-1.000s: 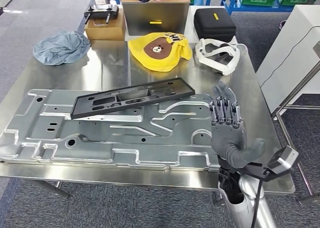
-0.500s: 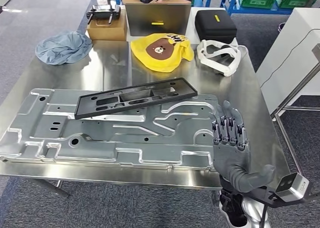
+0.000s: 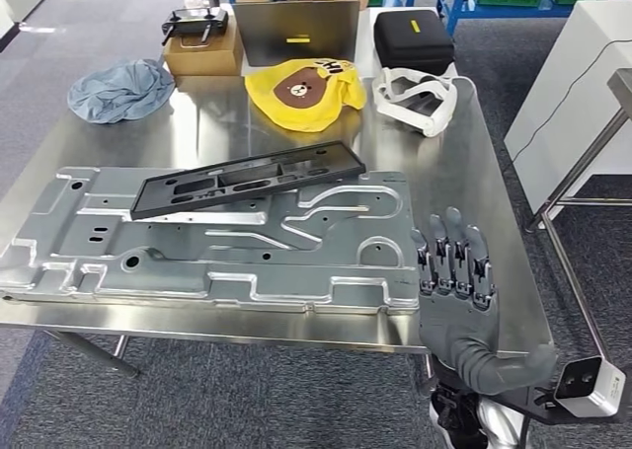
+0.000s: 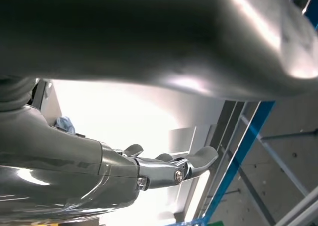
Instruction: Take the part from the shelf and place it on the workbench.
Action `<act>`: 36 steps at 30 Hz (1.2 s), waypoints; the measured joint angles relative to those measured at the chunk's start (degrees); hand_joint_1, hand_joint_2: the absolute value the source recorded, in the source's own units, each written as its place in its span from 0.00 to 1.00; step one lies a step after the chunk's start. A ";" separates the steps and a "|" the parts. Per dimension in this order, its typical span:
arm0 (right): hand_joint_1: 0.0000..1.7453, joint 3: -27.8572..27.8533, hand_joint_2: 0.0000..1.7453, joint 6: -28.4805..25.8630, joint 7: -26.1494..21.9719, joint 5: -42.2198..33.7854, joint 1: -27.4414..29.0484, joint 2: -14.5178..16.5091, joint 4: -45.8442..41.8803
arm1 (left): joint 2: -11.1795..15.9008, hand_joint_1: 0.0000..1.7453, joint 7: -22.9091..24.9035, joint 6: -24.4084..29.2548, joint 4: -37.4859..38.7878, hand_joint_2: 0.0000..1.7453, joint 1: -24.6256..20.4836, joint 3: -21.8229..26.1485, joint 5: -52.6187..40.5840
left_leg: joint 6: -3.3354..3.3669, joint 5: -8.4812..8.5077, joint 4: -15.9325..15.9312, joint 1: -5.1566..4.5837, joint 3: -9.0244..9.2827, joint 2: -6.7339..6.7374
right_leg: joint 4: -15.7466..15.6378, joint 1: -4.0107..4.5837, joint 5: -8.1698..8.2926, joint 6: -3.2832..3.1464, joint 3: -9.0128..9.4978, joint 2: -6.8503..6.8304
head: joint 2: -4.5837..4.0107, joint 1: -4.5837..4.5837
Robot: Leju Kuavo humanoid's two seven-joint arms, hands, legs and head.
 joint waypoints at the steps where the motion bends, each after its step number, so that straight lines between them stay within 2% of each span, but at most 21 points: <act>1: 0.00 0.07 0.00 0.04 0.00 -0.05 0.16 0.14 -0.50 | 0.08 0.00 0.01 0.01 0.00 0.00 -0.01 0.16 0.16 | 0.48 1.55 -4.10 -0.16 2.83 -0.05 | 0.00 0.09 0.27 0.06 -0.22 0.00 | 0.00 0.00; 3: 0.00 0.17 0.00 0.14 -0.01 -0.26 0.48 0.45 -1.48 | 0.31 0.00 0.03 0.05 0.00 0.00 -0.06 0.37 0.27 | 1.39 3.24 -11.84 -0.67 7.64 -0.23 | 0.00 0.20 0.82 0.49 -0.52 0.00 | 0.00 0.01; 4: 0.00 0.19 0.00 0.21 -0.01 -0.40 0.68 0.59 -1.91 | 0.40 0.00 0.04 0.09 0.00 0.00 -0.07 0.46 0.28 | 1.66 3.45 -13.80 -0.94 8.72 -0.32 | 0.00 0.14 1.13 0.83 -0.64 -0.02 | 0.00 0.02; 7: 0.00 0.14 0.00 0.41 -0.01 -0.70 1.76 0.91 -3.03 | 0.55 0.00 -0.01 0.16 0.00 0.00 0.01 0.97 0.41 | 2.12 4.19 -14.87 -1.24 8.52 -0.20 | -0.03 -0.11 1.81 2.05 -1.04 0.08 | 0.00 0.01; 9: 0.00 -0.03 0.00 0.53 -0.01 -0.75 2.62 1.00 -3.53 | 0.62 0.00 -0.27 0.12 0.00 0.00 -0.04 1.35 0.49 | 2.75 5.43 -15.30 -0.98 7.51 0.12 | 1.99 -0.05 -0.80 2.51 -2.05 0.37 | 0.00 0.08; 12: 0.00 -0.70 0.00 0.78 0.00 -0.74 4.07 1.05 -3.91 | 0.62 0.00 -0.84 -0.04 0.00 0.00 -0.08 1.80 0.71 | 3.37 7.05 -15.25 -0.93 5.38 0.46 | 11.23 -0.01 -7.93 2.86 -4.56 0.54 | 0.00 0.21; 13: 0.00 -1.10 0.00 1.00 0.00 -0.76 4.67 1.08 -4.00 | 0.61 0.00 -0.96 -0.07 0.00 0.00 -0.06 1.93 0.90 | 3.41 7.50 -15.09 -0.97 4.64 0.54 | 13.68 -0.01 -8.70 2.96 -4.72 0.54 | 0.00 0.22; 14: 0.00 -1.55 0.00 1.27 0.00 -0.79 5.25 1.12 -4.10 | 0.61 0.00 -1.05 -0.07 0.00 0.00 -0.05 2.06 1.08 | 3.39 7.90 -14.83 -1.00 3.86 0.60 | 14.42 -0.01 -8.25 3.04 -4.03 0.54 | 0.00 0.22; 15: 0.00 -2.01 0.00 1.56 0.00 -0.83 5.77 1.18 -4.20 | 0.61 0.00 -1.13 -0.05 0.00 0.00 -0.06 2.21 1.23 | 3.32 8.22 -14.48 -1.00 3.09 0.64 | 13.05 -0.01 -6.87 3.07 -2.36 0.54 | 0.00 0.22; 17: 0.00 -2.80 0.00 1.86 0.00 -0.89 6.39 1.35 -4.44 | 0.58 0.00 -1.21 -0.02 0.00 0.00 -0.07 2.52 1.33 | 3.06 8.64 -13.55 -1.05 1.78 0.65 | 5.52 0.04 -4.14 2.83 3.07 0.53 | 0.00 0.22; 19: 0.00 -3.38 0.00 2.08 0.00 -1.09 6.71 1.56 -4.71 | 0.54 0.00 -1.28 -0.02 0.00 0.00 -0.11 2.77 1.33 | 2.56 9.05 -12.75 -1.18 0.98 0.66 | -0.99 0.24 -3.74 2.39 7.09 0.54 | 0.00 0.19; 22: 0.00 -4.77 0.00 2.90 0.00 -2.19 8.07 1.98 -4.83 | 0.50 0.00 -1.43 -0.05 0.00 0.00 -0.08 3.20 1.43 | 1.56 9.83 -12.46 -1.13 0.44 0.60 | -2.83 0.38 -3.61 1.45 7.48 0.45 | 0.00 0.16; 23: 0.00 -5.54 0.00 3.48 0.00 -2.72 8.72 2.25 -4.77 | 0.49 0.00 -1.45 -0.03 0.00 0.00 0.00 3.40 1.46 | 1.15 9.10 -12.13 -1.07 0.16 0.53 | -2.89 0.27 -3.15 0.90 7.03 0.28 | 0.00 0.15; 25: 0.00 -7.27 0.00 4.92 0.00 -3.58 9.99 2.93 -4.64 | 0.44 0.00 -1.43 0.08 0.00 0.00 0.15 3.80 1.48 | 0.32 4.78 -9.04 -0.80 -0.81 0.39 | -3.00 0.02 -1.97 0.03 5.75 -0.05 | 0.00 0.12; 27: 0.00 -8.91 0.00 6.30 0.00 -3.95 11.28 3.54 -4.37 | 0.31 0.00 -1.21 0.23 0.00 0.00 0.19 4.13 1.42 | -0.34 -0.55 -2.42 -0.48 -2.12 0.35 | -2.90 0.04 -0.80 -0.13 4.17 -0.18 | 0.00 0.12; 28: 0.00 -9.72 0.00 6.96 0.00 -4.03 11.94 3.80 -4.12 | 0.23 0.00 -0.99 0.39 0.00 0.00 0.20 4.27 1.34 | -0.54 -1.75 0.66 -0.33 -2.42 0.35 | -2.79 0.05 -0.20 -0.07 3.32 -0.25 | 0.00 0.12; 30: 0.00 -11.17 0.00 7.98 0.00 -4.02 13.23 4.29 -3.48 | 0.09 0.00 -0.55 0.93 0.00 0.00 0.32 4.42 1.11 | -0.70 -0.20 2.19 -0.10 -0.88 0.34 | -2.34 0.00 0.83 0.21 1.49 -0.33 | 0.00 0.12; 31: 0.00 -11.73 0.00 8.28 0.00 -4.01 13.79 4.50 -3.15 | 0.04 0.00 -0.30 1.30 0.00 0.00 0.39 4.42 0.88 | -0.66 1.60 -0.02 -0.01 1.29 0.33 | -2.03 -0.04 1.27 0.42 0.61 -0.33 | 0.00 0.12; 33: 0.00 -12.49 0.00 8.72 0.00 -4.05 14.65 4.91 -2.52 | -0.04 0.00 0.39 2.24 0.00 0.00 0.46 4.40 0.27 | -0.38 3.48 -8.32 0.03 7.38 0.16 | -1.40 -0.04 2.00 0.92 -0.69 -0.28 | 0.00 0.13; 35: 0.00 -12.92 0.00 9.13 0.00 -4.14 15.10 5.25 -1.66 | -0.16 0.00 1.18 3.16 0.00 0.00 0.45 4.40 -0.06 | 0.18 2.74 -14.77 -0.15 11.46 -0.07 | -1.06 0.04 2.89 1.58 -1.37 -0.27 | 0.00 0.14; 36: 0.00 -13.09 0.00 9.27 0.00 -4.17 15.24 5.38 -1.18 | -0.23 0.00 1.46 3.45 0.00 0.00 0.47 4.41 -0.04 | 0.47 2.41 -16.06 -0.33 11.99 -0.13 | -1.01 0.04 3.40 1.96 -1.65 -0.27 | 0.00 0.16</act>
